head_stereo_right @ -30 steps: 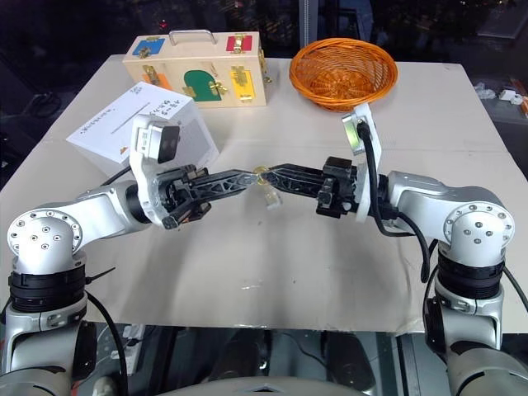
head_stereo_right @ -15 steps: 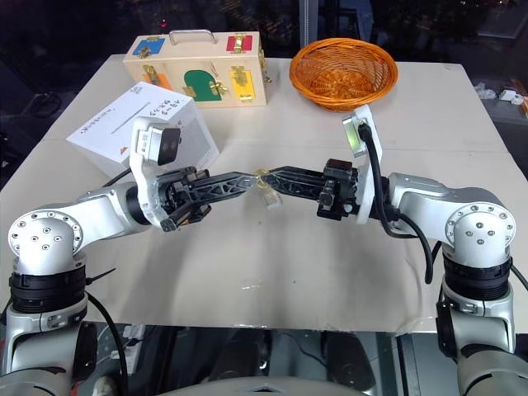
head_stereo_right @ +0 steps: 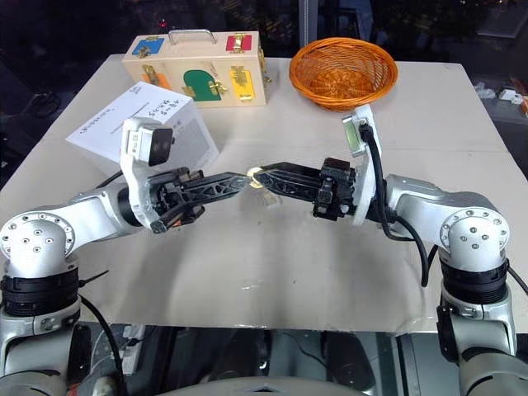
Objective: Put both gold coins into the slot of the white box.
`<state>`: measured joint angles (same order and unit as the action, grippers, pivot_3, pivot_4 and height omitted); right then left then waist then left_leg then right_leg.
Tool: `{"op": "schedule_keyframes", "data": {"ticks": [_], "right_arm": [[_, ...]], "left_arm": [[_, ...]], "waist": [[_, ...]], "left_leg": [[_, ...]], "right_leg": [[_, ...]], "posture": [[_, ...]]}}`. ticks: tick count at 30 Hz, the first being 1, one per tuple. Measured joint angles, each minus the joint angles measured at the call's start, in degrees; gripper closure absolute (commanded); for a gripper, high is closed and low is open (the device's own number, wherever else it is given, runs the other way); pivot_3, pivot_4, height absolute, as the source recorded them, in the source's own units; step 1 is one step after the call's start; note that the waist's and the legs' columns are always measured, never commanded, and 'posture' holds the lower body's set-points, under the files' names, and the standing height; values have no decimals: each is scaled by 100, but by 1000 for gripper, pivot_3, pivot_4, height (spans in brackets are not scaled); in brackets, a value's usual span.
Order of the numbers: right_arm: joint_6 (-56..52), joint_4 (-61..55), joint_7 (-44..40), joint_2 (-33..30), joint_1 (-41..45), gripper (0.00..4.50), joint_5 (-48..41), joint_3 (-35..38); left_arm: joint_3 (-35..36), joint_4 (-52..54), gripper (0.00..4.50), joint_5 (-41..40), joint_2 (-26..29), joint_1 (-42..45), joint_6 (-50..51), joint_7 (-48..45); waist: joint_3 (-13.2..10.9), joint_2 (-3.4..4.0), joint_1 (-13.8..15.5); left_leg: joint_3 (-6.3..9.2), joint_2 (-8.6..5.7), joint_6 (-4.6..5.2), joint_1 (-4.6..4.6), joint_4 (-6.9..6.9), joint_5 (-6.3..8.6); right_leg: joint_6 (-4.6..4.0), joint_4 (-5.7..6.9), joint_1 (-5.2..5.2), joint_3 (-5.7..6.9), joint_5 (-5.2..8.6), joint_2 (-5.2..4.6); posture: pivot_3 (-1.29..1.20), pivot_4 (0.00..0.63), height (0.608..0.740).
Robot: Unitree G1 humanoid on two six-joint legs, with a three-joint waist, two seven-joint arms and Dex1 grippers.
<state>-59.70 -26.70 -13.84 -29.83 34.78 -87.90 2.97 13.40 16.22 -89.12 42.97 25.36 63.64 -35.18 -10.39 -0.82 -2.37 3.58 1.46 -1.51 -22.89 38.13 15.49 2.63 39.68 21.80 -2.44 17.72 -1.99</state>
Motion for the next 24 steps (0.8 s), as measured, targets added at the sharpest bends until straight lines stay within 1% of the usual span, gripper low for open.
{"op": "schedule_keyframes", "data": {"ticks": [1,3,4,6,7,9,12,15,19,20,22,24], "right_arm": [[20,-52,-106,-119,-61,2201,99,10],[116,-273,-416,-553,-214,2201,583,39],[247,-560,-748,-1081,-268,2201,1201,35],[438,-747,-1022,-1457,-286,2201,1713,36],[629,-877,-1243,-1671,-294,2201,2096,48],[824,-937,-1437,-1713,-278,2201,2373,58],[998,-917,-1601,-1718,-238,2201,2530,159],[1204,-817,-1779,-1728,-243,2201,2903,198],[1310,-789,-1825,-1584,-112,2201,3190,123],[1319,-803,-1830,-1569,-89,2201,3205,120],[1357,-833,-1848,-1546,-62,2201,3256,121],[1367,-831,-1899,-1542,-67,2201,3330,121]], "left_arm": [[57,-3,4500,-30,85,-7,4,8],[312,-37,4500,-99,343,-26,7,-1],[485,-172,4500,-25,622,-28,6,-7],[647,-344,4500,206,880,27,-46,-12],[789,-520,4500,477,1089,153,-150,-14],[893,-755,4500,756,1309,403,-272,-107],[904,-1332,4500,1234,1716,915,-365,-378],[774,-2042,4500,2094,2054,1342,-792,-803],[134,-3162,4500,3490,2279,1975,-1602,-1471],[46,-3336,4500,3665,2300,2095,-1692,-1579],[-269,-3827,4500,4209,2393,2427,-1953,-1961],[-533,-4263,4500,4688,2424,2762,-2100,-2268]], "waist": [[-1,-1,2],[-5,0,22],[-14,2,31],[-22,1,27],[-22,0,21],[-23,0,6],[-30,-1,6],[-30,0,10],[-30,1,13],[-30,1,12],[-30,0,10],[-29,0,3]], "left_leg": [[0,0,0,0,0,0],[1,0,0,-3,0,0],[-1,-2,0,-5,0,0],[1,-2,0,-5,-3,0],[2,-1,0,-3,-8,0],[-1,0,0,-1,-12,0],[-3,-1,0,-5,-15,0],[-8,-2,-1,-5,-31,0],[-6,-1,-9,-8,-58,-5],[-7,-1,-13,-15,-63,-7],[-7,-1,-24,-46,-65,-14],[-5,-2,-28,-102,-54,-17]], "right_leg": [[0,0,0,1,0,0],[0,-4,0,3,0,-1],[1,-6,2,3,1,-2],[1,-8,5,5,1,0],[1,-11,5,6,1,1],[1,-13,5,3,1,1],[1,-18,6,3,1,1],[1,-34,7,3,1,-1],[0,-54,14,7,0,-1],[0,-61,20,7,0,-1],[0,-71,46,9,-1,-1],[0,-67,100,12,-2,-2]], "posture": [[0,150,726],[0,150,726],[0,150,726],[0,150,726],[0,150,726],[0,150,726],[0,150,726],[0,150,726],[0,150,726],[0,150,726],[0,150,726],[0,150,726]]}}
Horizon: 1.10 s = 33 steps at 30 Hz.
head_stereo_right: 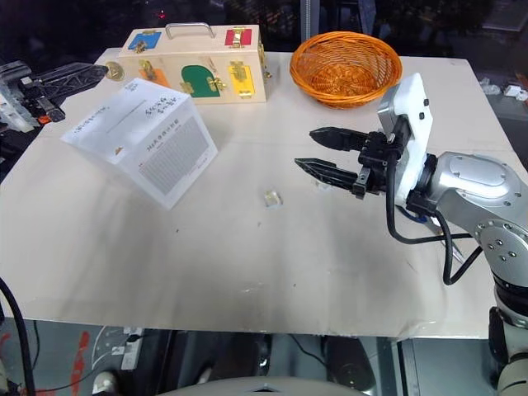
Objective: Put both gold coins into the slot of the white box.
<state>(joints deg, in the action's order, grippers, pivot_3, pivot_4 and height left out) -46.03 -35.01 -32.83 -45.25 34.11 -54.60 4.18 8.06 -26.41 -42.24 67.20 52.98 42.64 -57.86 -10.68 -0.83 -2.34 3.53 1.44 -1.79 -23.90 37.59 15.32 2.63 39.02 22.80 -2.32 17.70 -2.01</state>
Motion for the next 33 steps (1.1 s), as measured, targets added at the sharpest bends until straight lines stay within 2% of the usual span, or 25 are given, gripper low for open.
{"op": "schedule_keyframes", "data": {"ticks": [4,8,24,33], "right_arm": [[0,-23,-41,6,-1,2201,11,10],[11,-126,-25,37,-102,2201,43,27],[149,-257,-48,173,-156,2201,36,35],[251,-108,-64,245,246,2201,62,35]], "left_arm": [[-376,-700,4500,675,-4,503,-65,-378],[-559,-988,4500,1131,-9,630,-42,-824],[-349,-563,4500,1509,-39,-7,226,-1051],[-144,-554,4500,1612,-60,-32,243,-884]], "waist": [[0,0,-12],[0,0,-32],[0,0,-17],[0,-1,-17]], "left_leg": [[1,0,-1,-18,-2,-1],[0,0,-1,-20,-3,-1],[2,0,3,-20,69,1],[1,0,23,-7,84,10]], "right_leg": [[0,-7,18,7,0,-3],[0,-3,21,6,0,-5],[0,78,21,2,1,-5],[0,105,17,-2,0,-1]], "posture": [[0,150,726],[0,150,726],[0,150,726],[0,150,726]]}}
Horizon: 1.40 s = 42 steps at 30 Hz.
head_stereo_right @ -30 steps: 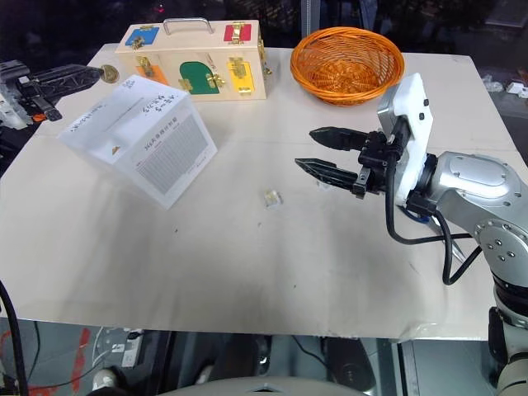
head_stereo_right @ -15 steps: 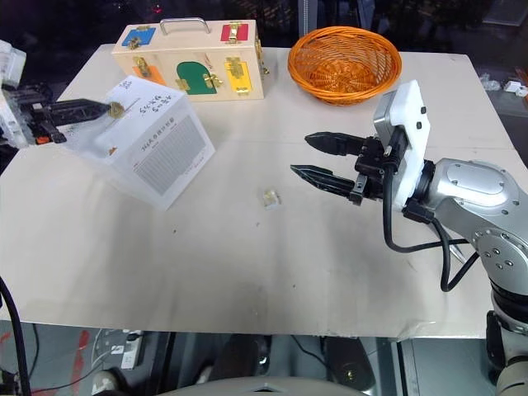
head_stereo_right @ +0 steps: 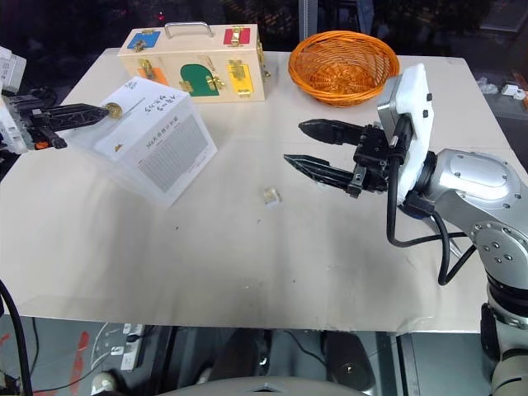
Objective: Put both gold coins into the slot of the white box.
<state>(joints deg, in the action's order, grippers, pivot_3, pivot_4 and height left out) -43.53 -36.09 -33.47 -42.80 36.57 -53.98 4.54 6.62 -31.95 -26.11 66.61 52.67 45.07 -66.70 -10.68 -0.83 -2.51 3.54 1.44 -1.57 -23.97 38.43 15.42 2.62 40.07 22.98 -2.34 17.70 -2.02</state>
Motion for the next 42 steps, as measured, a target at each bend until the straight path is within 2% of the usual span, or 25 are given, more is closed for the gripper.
{"op": "schedule_keyframes", "data": {"ticks": [23,26,29,30,31,34,37,41,42], "right_arm": [[192,169,-332,115,259,2201,199,-1],[189,177,-335,114,259,2129,194,-1],[144,177,-320,114,257,2129,172,0],[40,177,-240,107,202,2129,128,0],[23,177,-235,107,197,2129,124,-1],[-344,177,179,167,135,2129,221,-204],[-649,233,670,526,-90,2129,656,-932],[-788,605,1136,1006,-181,2129,1583,-1921],[-793,637,1157,1031,-194,2129,1634,-1979]], "left_arm": [[0,42,4500,237,-157,-69,6,188],[6,100,3723,256,-218,-70,-21,291],[185,113,2379,244,-325,-69,-148,450],[465,166,1819,102,-434,6,-197,478],[477,179,1649,93,-434,21,-200,479],[873,745,1649,-522,-435,61,314,268],[1302,2200,1649,-1662,-384,-252,1512,5],[1747,4047,1649,-2492,-662,-1488,2113,303],[1745,4135,1649,-2533,-694,-1553,2139,326]], "waist": [[0,0,-2],[1,-1,-1],[1,-1,-2],[2,-3,-3],[5,-8,-2],[12,-19,-18],[11,-17,-76],[14,-16,-156],[14,-16,-152]], "left_leg": [[-1,0,-16,-1,1,-9],[0,0,-17,-1,2,-10],[0,0,-17,-1,3,-10],[0,0,-17,-1,3,-10],[2,0,-18,-2,4,-10],[0,1,-18,-2,5,-10],[-2,1,-19,-2,5,-11],[2,5,-19,15,9,-11],[1,5,-19,15,12,-11]], "right_leg": [[0,1,0,-1,0,0],[0,2,0,-1,0,0],[-1,2,0,-2,0,-1],[-1,2,0,-2,0,-1],[-1,2,0,0,0,0],[-1,2,0,-3,0,-1],[0,6,0,-9,0,-3],[-1,28,1,-25,0,-1],[-1,33,2,-24,0,1]], "posture": [[0,150,726],[0,150,726],[0,150,726],[0,150,726],[0,150,726],[0,150,726],[0,150,726],[0,150,726],[0,150,726]]}}
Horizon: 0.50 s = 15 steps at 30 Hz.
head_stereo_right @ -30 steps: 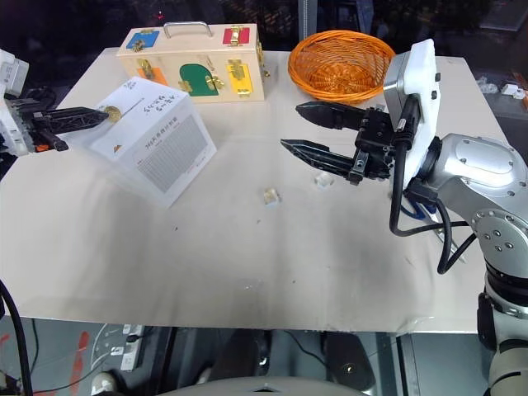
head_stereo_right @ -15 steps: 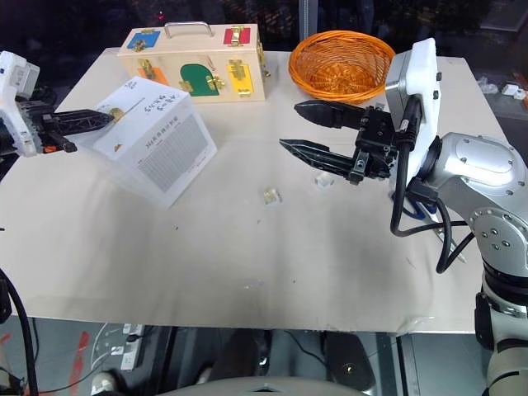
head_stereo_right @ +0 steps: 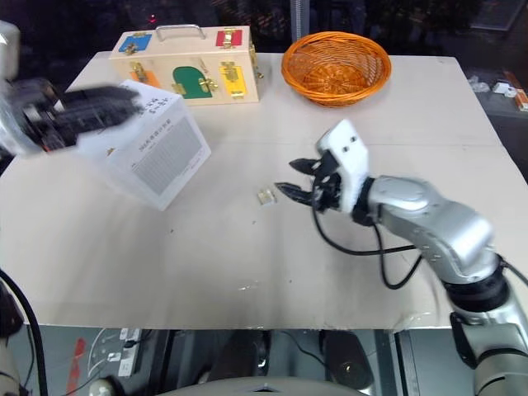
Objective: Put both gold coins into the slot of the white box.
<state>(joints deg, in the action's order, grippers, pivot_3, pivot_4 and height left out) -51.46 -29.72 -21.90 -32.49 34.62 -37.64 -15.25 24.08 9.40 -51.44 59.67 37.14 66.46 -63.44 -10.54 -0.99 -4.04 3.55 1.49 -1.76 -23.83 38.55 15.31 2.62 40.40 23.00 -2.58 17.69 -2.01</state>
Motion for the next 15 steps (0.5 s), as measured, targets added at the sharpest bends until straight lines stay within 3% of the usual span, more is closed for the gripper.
{"op": "schedule_keyframes", "data": {"ticks": [3,7,15], "right_arm": [[52,398,131,526,28,2129,508,-417],[196,1017,153,1208,61,2129,969,-863],[526,2080,47,1679,353,2129,1833,-984]], "left_arm": [[495,924,1649,-258,-384,-1005,-125,350],[491,1805,1649,-40,-1019,-2621,-593,712],[845,1991,1649,292,-934,-3679,-1575,602]], "waist": [[10,0,-30],[12,-2,2],[15,-6,160]], "left_leg": [[-8,6,1,18,4,1],[-3,4,0,14,11,0],[-8,-4,6,11,16,4]], "right_leg": [[-1,16,5,-22,0,3],[-4,37,13,-27,1,9],[-4,33,7,-7,1,4]], "posture": [[0,150,726],[0,150,726],[0,150,726]]}}
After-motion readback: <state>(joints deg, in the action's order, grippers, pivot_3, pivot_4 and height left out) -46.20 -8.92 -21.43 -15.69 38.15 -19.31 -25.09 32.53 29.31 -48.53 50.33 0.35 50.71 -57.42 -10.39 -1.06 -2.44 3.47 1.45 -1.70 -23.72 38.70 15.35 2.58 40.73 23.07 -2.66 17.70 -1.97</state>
